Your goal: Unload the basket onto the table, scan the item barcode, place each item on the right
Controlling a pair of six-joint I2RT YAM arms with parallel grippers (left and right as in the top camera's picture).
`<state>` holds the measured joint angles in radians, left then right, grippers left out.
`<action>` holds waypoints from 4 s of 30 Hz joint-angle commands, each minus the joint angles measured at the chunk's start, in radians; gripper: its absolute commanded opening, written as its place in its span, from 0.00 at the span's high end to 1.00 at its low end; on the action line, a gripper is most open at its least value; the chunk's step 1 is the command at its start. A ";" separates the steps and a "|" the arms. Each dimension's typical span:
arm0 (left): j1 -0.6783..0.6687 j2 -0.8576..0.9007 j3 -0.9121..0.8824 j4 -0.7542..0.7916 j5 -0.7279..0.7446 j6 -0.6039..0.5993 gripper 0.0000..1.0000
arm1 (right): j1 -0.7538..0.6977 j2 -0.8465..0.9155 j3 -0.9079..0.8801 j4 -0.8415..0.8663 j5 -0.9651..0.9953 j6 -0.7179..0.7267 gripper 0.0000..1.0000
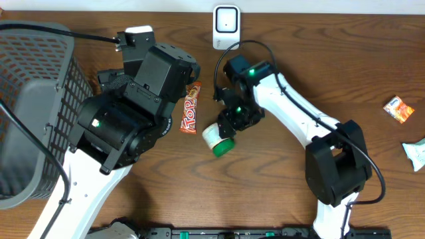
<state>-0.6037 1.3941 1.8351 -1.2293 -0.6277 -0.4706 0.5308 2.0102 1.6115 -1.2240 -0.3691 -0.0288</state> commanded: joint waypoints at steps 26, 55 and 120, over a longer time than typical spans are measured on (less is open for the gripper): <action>0.003 -0.001 0.008 -0.001 -0.016 0.006 0.02 | 0.100 0.004 -0.116 0.127 0.155 0.531 0.01; 0.003 -0.001 0.008 -0.001 -0.016 0.005 0.02 | 0.149 0.004 -0.219 0.291 0.244 0.657 0.46; 0.003 -0.001 0.008 -0.001 -0.016 0.006 0.02 | -0.144 0.042 -0.328 -0.382 -0.461 0.290 0.45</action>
<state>-0.6037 1.3941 1.8351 -1.2293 -0.6277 -0.4706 0.3946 2.0502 1.3052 -1.6093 -0.7773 0.2859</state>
